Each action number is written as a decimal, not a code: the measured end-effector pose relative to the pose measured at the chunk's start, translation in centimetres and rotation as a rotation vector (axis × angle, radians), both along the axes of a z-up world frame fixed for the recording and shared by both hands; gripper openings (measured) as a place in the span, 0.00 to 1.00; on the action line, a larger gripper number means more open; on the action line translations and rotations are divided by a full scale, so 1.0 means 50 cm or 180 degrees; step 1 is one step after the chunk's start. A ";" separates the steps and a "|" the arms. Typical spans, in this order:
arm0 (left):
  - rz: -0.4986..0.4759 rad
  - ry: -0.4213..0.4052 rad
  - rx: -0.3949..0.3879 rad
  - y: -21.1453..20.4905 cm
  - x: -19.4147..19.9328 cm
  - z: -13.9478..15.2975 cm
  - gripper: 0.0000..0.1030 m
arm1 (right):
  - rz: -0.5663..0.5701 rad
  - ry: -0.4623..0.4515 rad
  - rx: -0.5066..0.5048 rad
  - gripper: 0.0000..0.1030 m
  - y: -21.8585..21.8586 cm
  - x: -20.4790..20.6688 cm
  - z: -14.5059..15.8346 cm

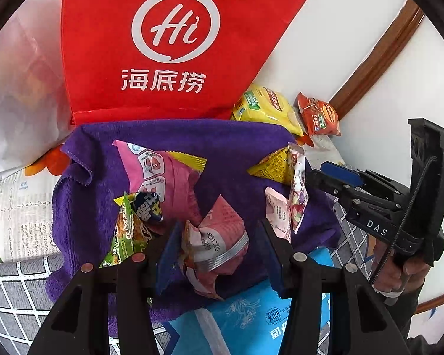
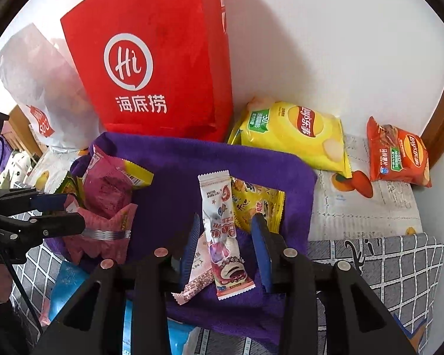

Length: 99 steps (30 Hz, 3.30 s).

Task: Organize snacks
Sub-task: 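Release the stick packet onto the towel with the right tool while the left tool releases the pink packet, then withdraw both open tools from the towel back to the snack pile, then grasp the red-white lychee candy bag with the right tool while the left tool grasps the pink pastry packet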

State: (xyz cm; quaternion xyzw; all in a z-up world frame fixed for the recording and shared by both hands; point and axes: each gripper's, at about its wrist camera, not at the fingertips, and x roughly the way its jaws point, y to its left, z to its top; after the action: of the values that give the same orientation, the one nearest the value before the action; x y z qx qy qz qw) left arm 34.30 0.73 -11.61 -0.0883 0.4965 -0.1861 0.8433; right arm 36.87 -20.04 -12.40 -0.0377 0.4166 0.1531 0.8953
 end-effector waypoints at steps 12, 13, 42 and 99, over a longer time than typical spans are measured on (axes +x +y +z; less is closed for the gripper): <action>0.0193 -0.0188 0.0091 0.015 -0.021 0.052 0.77 | -0.0194 -0.0119 0.0050 0.51 -0.006 -0.040 0.027; 0.0197 -0.0222 0.0086 0.015 -0.025 0.060 0.80 | -0.0212 -0.0108 0.0080 0.51 -0.009 -0.045 0.030; 0.0071 -0.0842 0.0196 0.020 -0.185 0.221 0.87 | -0.0815 -0.0285 0.0066 0.77 -0.061 -0.336 0.079; -0.0005 0.0042 0.0940 0.026 -0.310 -0.123 0.64 | -0.0618 0.0302 0.0123 0.45 -0.109 -0.405 -0.141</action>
State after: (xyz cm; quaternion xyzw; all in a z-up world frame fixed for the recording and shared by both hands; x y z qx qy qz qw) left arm 18.78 2.02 -17.75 0.0358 0.5241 -0.1110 0.8436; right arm 16.62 -25.48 -19.47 0.0273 0.4571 0.0753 0.8858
